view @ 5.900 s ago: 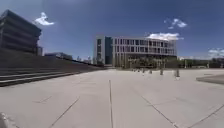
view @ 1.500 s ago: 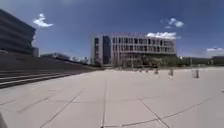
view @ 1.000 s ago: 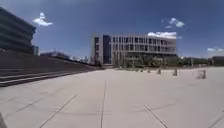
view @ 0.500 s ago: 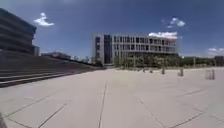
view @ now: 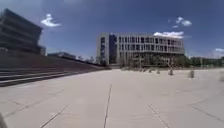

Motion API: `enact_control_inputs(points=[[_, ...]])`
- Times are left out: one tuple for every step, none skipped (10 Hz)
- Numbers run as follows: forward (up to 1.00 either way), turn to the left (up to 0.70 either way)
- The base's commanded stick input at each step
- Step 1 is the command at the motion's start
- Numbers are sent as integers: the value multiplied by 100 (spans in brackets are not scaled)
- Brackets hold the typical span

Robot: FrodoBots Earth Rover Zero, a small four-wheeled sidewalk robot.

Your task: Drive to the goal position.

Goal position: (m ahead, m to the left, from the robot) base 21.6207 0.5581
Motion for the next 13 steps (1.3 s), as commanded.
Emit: enact_control_inputs(points=[[100, 0], [100, 0], [100, 0], [100, 0], [100, 0], [100, 0], [100, 0], [100, 0], [100, 0], [100, 0], [100, 0], [100, 0], [100, 0]])
